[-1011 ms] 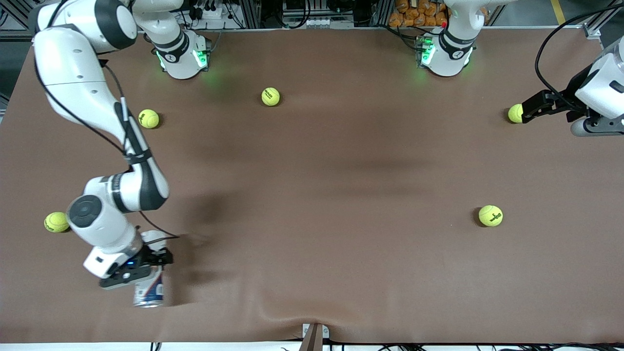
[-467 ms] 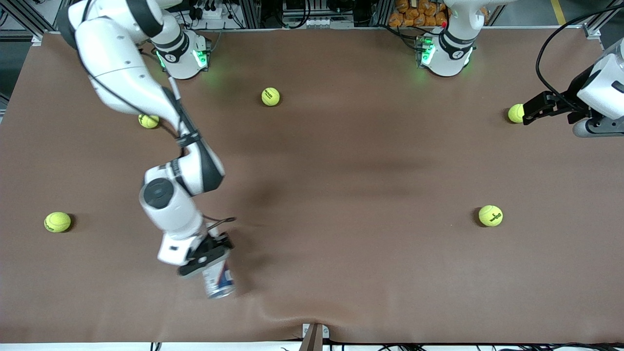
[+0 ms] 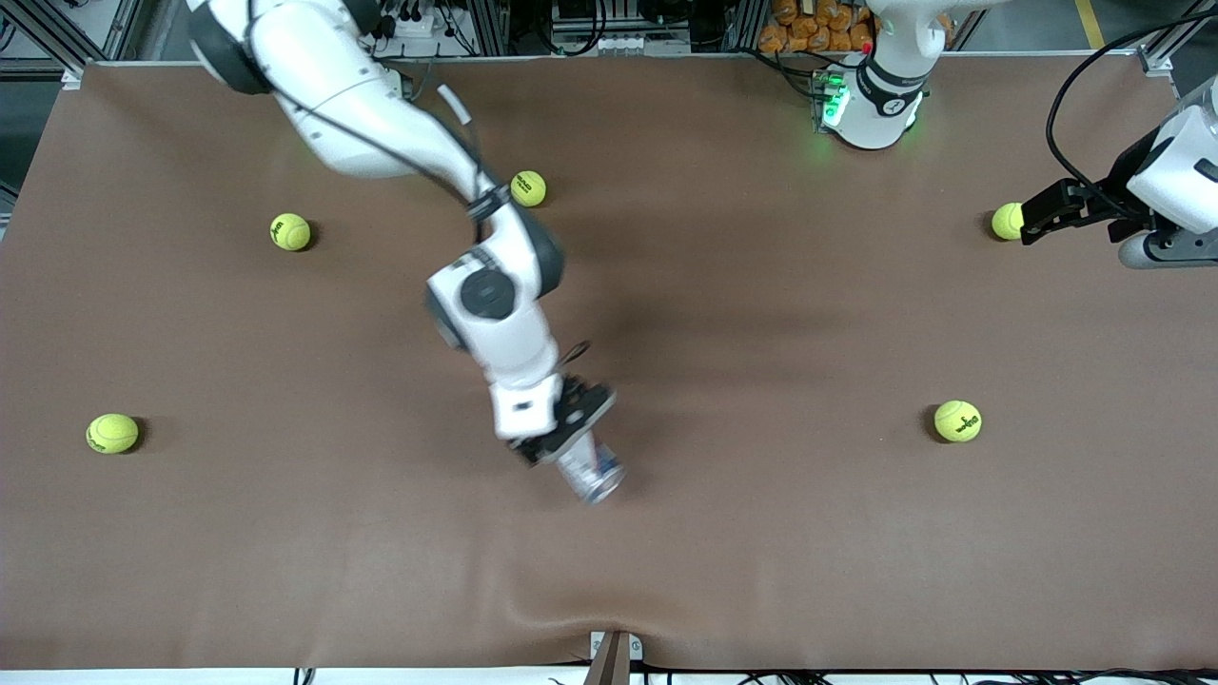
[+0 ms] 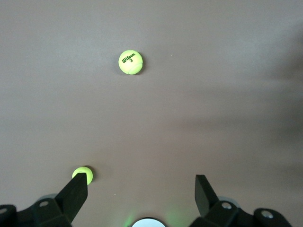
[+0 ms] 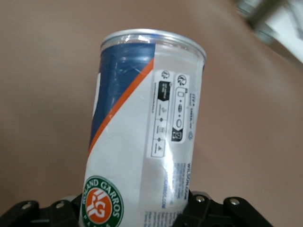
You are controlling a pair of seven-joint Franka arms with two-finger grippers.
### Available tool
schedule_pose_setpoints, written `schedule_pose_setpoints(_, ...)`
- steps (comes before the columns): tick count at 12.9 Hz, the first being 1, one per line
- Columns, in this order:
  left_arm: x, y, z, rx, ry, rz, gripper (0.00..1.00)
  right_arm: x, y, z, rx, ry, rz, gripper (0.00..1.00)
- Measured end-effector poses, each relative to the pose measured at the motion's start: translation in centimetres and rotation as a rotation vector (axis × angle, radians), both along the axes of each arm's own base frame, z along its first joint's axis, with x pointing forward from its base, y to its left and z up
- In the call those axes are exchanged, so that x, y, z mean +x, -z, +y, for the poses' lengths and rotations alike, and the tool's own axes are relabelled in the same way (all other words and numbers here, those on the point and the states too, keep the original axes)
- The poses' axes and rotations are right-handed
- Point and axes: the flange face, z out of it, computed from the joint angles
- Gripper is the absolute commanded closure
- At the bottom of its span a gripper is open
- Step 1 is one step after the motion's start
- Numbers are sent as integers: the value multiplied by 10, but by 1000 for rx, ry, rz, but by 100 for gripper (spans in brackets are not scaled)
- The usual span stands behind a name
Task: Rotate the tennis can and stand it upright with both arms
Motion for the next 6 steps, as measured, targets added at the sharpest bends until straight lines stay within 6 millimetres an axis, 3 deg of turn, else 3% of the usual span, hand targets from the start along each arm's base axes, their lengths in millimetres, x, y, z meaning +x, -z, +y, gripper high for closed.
schedule_pose_setpoints(3, 0, 2, 0, 0, 0, 3, 0, -39, 11, 47, -19, -183, -36, 36)
schedule_pose_setpoints(6, 1, 9, 0, 1, -1, 17, 0, -52, 29, 60, -66, -360, -66, 35)
